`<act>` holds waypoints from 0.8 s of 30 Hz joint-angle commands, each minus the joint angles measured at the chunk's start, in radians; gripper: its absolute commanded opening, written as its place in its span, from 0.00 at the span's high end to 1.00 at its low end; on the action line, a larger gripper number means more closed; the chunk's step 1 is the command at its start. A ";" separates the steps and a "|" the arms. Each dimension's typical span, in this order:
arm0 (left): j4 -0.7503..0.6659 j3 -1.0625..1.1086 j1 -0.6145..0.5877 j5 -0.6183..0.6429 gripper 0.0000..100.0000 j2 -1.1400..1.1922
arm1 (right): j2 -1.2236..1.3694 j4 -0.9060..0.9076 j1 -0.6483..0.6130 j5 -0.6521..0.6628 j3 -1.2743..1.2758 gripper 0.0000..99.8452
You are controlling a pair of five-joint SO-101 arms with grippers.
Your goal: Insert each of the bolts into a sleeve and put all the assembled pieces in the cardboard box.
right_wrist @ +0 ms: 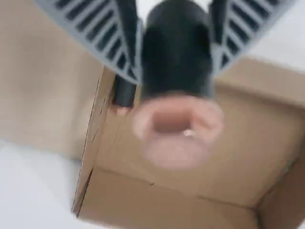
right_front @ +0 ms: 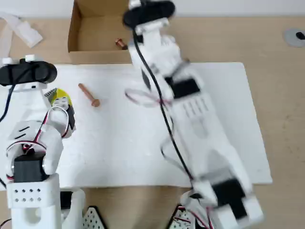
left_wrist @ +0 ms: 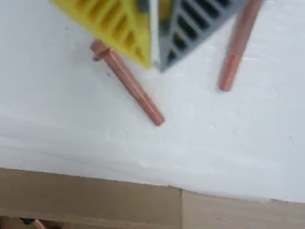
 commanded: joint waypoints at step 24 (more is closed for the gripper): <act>-0.005 0.091 -0.009 -0.002 0.96 0.005 | 1.580 0.255 0.067 0.238 -1.724 0.73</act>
